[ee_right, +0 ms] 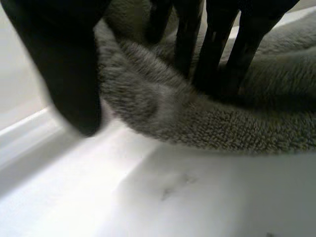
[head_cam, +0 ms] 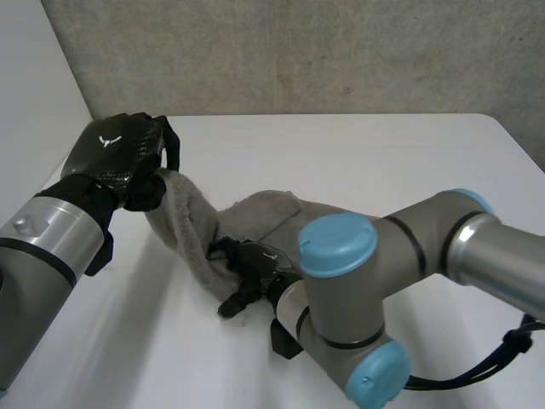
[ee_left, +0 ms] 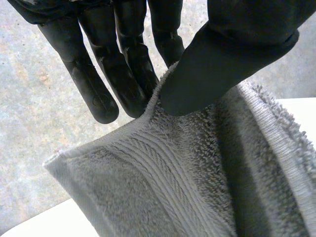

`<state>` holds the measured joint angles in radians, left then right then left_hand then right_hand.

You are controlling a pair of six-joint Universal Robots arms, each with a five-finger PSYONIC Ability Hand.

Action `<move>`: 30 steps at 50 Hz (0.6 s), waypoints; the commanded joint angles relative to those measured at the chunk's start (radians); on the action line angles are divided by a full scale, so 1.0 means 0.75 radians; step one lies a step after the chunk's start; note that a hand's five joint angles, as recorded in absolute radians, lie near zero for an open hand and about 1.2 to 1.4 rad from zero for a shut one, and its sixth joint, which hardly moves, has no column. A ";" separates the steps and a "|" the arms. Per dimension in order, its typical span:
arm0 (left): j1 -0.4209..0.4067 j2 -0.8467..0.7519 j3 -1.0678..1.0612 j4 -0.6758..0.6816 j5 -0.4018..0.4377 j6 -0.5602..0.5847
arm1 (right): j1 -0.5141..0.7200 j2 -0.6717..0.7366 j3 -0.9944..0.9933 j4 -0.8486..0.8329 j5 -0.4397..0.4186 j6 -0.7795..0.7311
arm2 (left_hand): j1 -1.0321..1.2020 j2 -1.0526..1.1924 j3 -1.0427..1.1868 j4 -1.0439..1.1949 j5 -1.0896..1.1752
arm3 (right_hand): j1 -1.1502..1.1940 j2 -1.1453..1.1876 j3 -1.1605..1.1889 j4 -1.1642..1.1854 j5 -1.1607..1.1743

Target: Fold the towel.

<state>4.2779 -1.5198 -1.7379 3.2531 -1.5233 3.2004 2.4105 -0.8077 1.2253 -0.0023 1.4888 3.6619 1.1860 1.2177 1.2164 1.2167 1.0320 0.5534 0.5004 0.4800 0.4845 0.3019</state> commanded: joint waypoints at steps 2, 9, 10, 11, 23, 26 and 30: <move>0.021 -0.003 0.004 0.005 -0.004 -0.005 | -0.027 -0.068 0.011 -0.113 0.244 -0.120 | 0.280 0.238 0.240 0.239 0.253 | 1.124 1.194 1.222 1.216 1.227; 0.066 -0.003 -0.006 0.001 -0.039 -0.001 | -0.248 -0.371 0.015 -0.130 0.087 -0.605 | 0.280 0.238 0.240 0.239 0.253 | 1.124 1.194 1.222 1.216 1.227; 0.066 -0.003 -0.006 0.001 -0.039 -0.001 | -0.277 -0.432 -0.012 -0.124 0.018 -0.695 | 0.280 0.238 0.240 0.239 0.253 | 1.124 1.194 1.222 1.216 1.227; 0.066 -0.003 -0.012 0.001 -0.039 -0.001 | -0.277 -0.433 -0.012 -0.124 0.017 -0.696 | 0.280 0.238 0.240 0.239 0.253 | 1.124 1.194 1.222 1.216 1.227; 0.007 -0.021 -0.070 0.001 -0.037 -0.011 | -0.400 -0.455 -0.476 0.575 -0.205 -1.018 | 0.280 0.238 0.240 0.239 0.253 | 1.124 1.194 1.222 1.216 1.227; -0.002 -0.027 -0.082 0.001 -0.039 -0.009 | -0.402 -0.392 -0.450 0.639 -0.208 -1.163 | 0.280 0.238 0.240 0.239 0.253 | 1.124 1.194 1.222 1.216 1.227; -0.014 -0.056 -0.104 0.003 -0.039 -0.009 | -0.404 -0.296 -0.437 0.682 -0.147 -1.292 | 0.280 0.238 0.240 0.239 0.253 | 1.124 1.194 1.222 1.216 1.227</move>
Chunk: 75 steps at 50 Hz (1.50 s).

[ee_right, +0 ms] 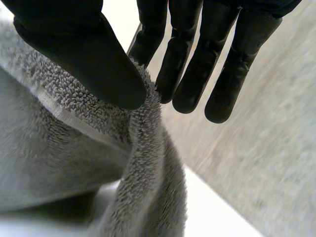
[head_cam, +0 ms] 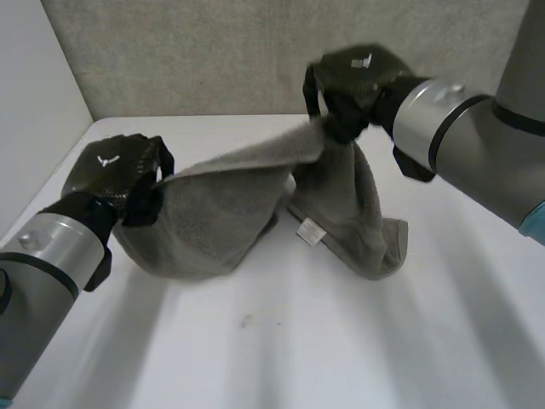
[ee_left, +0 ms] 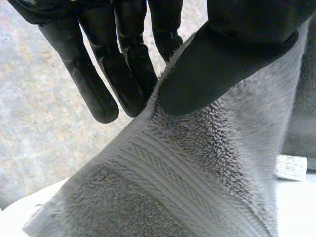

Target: Fold the towel.

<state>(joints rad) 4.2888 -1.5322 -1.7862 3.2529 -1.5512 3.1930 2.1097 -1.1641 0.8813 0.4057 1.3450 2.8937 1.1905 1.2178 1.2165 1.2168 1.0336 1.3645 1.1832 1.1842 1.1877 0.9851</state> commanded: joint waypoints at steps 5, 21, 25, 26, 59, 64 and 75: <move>-0.024 -0.090 -0.042 0.003 -0.002 0.003 | 0.003 0.274 0.023 0.136 0.203 -0.381 | 0.274 0.238 0.240 0.239 0.251 | -0.395 -0.153 -0.154 -0.159 -0.122; -0.004 -0.191 0.023 0.011 -0.006 0.005 | -0.019 0.012 0.414 -0.163 0.215 -0.091 | 0.274 0.238 0.240 0.239 0.251 | -1.287 -1.045 -1.047 -1.051 -1.014; 0.015 -0.191 0.027 0.011 -0.008 0.005 | -0.078 -0.014 0.553 -0.161 0.219 -0.085 | 0.274 0.238 0.240 0.239 0.251 | -1.198 -0.956 -0.957 -0.962 -0.924; 0.015 -0.191 0.027 0.011 -0.008 0.005 | -0.078 -0.015 0.553 -0.161 0.219 -0.085 | 0.274 0.238 0.240 0.239 0.251 | -1.197 -0.955 -0.957 -0.961 -0.924; 0.111 -0.236 0.019 0.013 -0.002 -0.001 | -0.189 0.333 0.601 -0.520 -0.049 0.549 | 0.274 0.238 0.240 0.239 0.251 | -1.393 -1.151 -1.153 -1.157 -1.120; 0.113 -0.274 0.029 0.013 -0.002 -0.001 | -0.156 0.443 0.480 -0.531 -0.010 0.549 | 0.274 0.238 0.240 0.239 0.251 | -1.354 -1.112 -1.114 -1.118 -1.081; 0.115 -0.311 0.040 0.013 -0.002 -0.001 | -0.144 0.611 0.318 -0.639 0.125 0.558 | 0.274 0.238 0.240 0.239 0.251 | -0.483 -0.241 -0.243 -0.247 -0.210</move>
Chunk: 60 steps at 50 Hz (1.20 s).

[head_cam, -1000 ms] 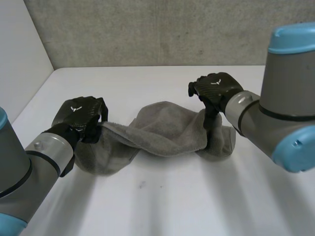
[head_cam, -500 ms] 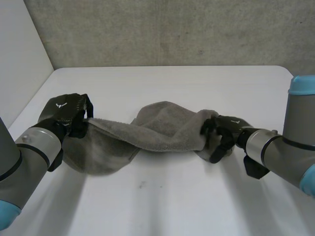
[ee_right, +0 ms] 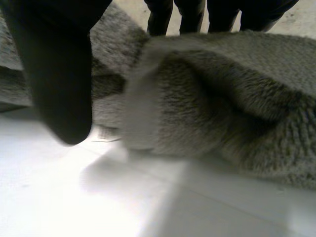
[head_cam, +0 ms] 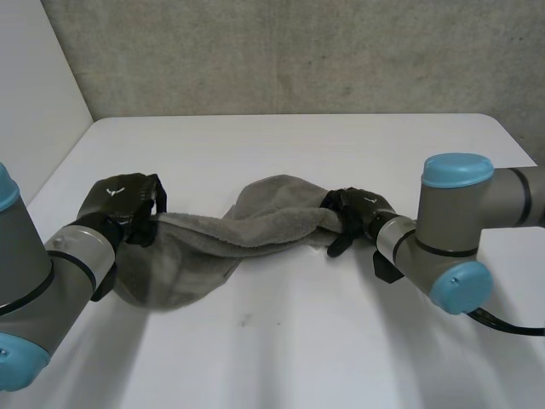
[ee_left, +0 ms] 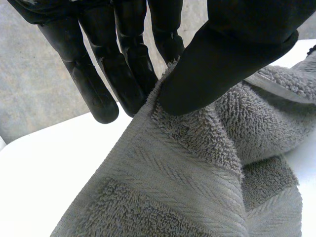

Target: Fold the towel.

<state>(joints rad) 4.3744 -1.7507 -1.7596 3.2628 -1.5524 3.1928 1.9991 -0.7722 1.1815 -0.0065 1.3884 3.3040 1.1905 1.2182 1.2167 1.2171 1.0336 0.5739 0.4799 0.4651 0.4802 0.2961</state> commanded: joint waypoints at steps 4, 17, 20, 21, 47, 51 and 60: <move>0.001 -0.022 0.006 0.002 0.000 0.001 | 0.002 0.085 -0.086 -0.155 0.086 0.027 | 0.274 0.237 0.239 0.239 0.251 | 1.095 1.220 1.240 1.220 1.233; -0.007 0.031 0.017 -0.006 -0.008 0.005 | -0.041 -0.421 -0.103 -0.128 0.022 0.078 | 0.274 0.237 0.239 0.239 0.251 | 1.096 1.222 1.242 1.221 1.234; -0.005 0.117 0.019 -0.010 -0.004 0.009 | -0.107 -0.541 -0.158 0.017 -0.107 -0.034 | 0.274 0.237 0.239 0.239 0.251 | 1.096 1.222 1.242 1.221 1.234; -0.005 0.158 0.019 -0.012 -0.004 0.012 | -0.141 -0.590 -0.194 0.118 -0.159 -0.095 | 0.274 0.237 0.239 0.239 0.251 | 1.096 1.222 1.242 1.221 1.234; -0.046 0.062 -0.092 -0.123 0.012 0.052 | -0.234 -0.445 -0.129 1.085 -0.201 -1.168 | 0.274 0.237 0.239 0.239 0.251 | 1.096 1.222 1.242 1.221 1.234; -0.101 -0.089 -0.057 -0.121 0.008 0.052 | -0.225 -0.296 -0.115 1.034 -0.133 -1.194 | 0.274 0.237 0.239 0.239 0.251 | 1.096 1.222 1.242 1.221 1.234; -0.114 -0.194 0.027 -0.117 0.000 0.054 | -0.232 -0.206 -0.137 0.808 0.051 -1.239 | 0.274 0.237 0.239 0.239 0.251 | -0.198 -0.072 -0.053 -0.073 -0.060</move>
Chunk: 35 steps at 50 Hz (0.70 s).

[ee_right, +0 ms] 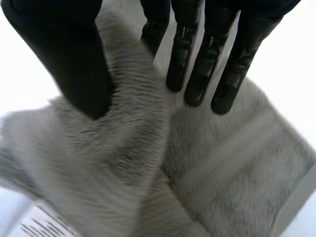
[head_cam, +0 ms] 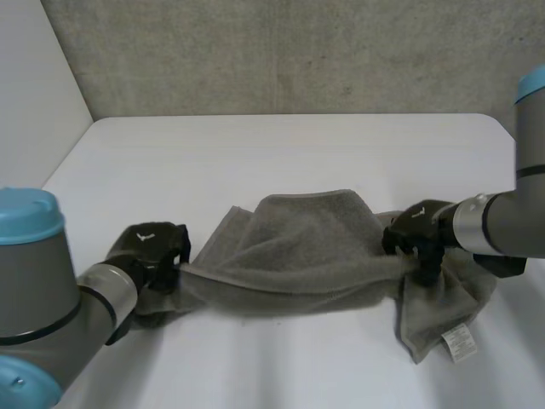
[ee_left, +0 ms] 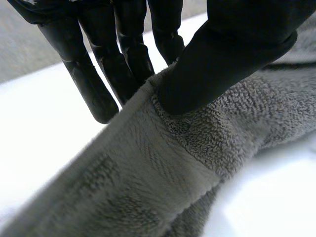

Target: Fold the towel.

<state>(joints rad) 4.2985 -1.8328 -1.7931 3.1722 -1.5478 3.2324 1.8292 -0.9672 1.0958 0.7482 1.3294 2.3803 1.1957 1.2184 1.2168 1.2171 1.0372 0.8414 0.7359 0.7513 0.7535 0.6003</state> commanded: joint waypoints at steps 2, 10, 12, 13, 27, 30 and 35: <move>-0.011 -0.086 0.090 0.006 -0.006 0.002 | -0.013 0.001 0.007 -0.373 0.142 0.080 | 0.267 0.237 0.239 0.239 0.246 | -0.839 -0.699 -0.719 -0.722 -0.750; 0.004 -0.088 0.145 0.023 -0.010 -0.002 | -0.015 -0.232 0.226 -0.507 0.126 0.315 | 0.267 0.237 0.239 0.239 0.246 | -0.889 -0.749 -0.769 -0.772 -0.800; 0.004 -0.086 0.145 0.023 -0.010 -0.005 | -0.015 -0.273 0.299 -0.533 0.123 0.352 | 0.267 0.237 0.239 0.239 0.246 | -0.889 -0.749 -0.769 -0.772 -0.800; 0.004 -0.086 0.145 0.023 -0.010 -0.005 | -0.017 -0.324 0.375 -0.560 0.121 0.381 | 0.267 0.237 0.239 0.239 0.246 | -0.889 -0.749 -0.769 -0.772 -0.800; 0.006 -0.084 0.133 0.023 -0.012 -0.011 | -0.019 -0.737 1.001 -0.840 0.111 0.581 | 0.267 0.237 0.239 0.239 0.246 | -0.889 -0.749 -0.769 -0.772 -0.800; 0.008 -0.084 0.133 0.023 -0.012 -0.011 | -0.017 -0.766 1.055 -0.879 0.111 0.602 | 0.267 0.237 0.239 0.239 0.246 | -0.889 -0.749 -0.769 -0.772 -0.800; 0.022 -0.084 0.133 0.025 -0.033 -0.013 | -0.013 -0.872 1.214 -1.026 0.113 0.616 | 0.267 0.237 0.239 0.239 0.246 | -0.333 -0.193 -0.213 -0.216 -0.244</move>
<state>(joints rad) 4.3057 -1.8958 -1.6937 3.1895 -1.5590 3.2239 1.8159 -1.5381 1.8777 0.0949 1.4135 2.8209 1.1957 1.2184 1.2168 1.2171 1.0372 0.2368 0.2362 0.2256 0.2399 0.0736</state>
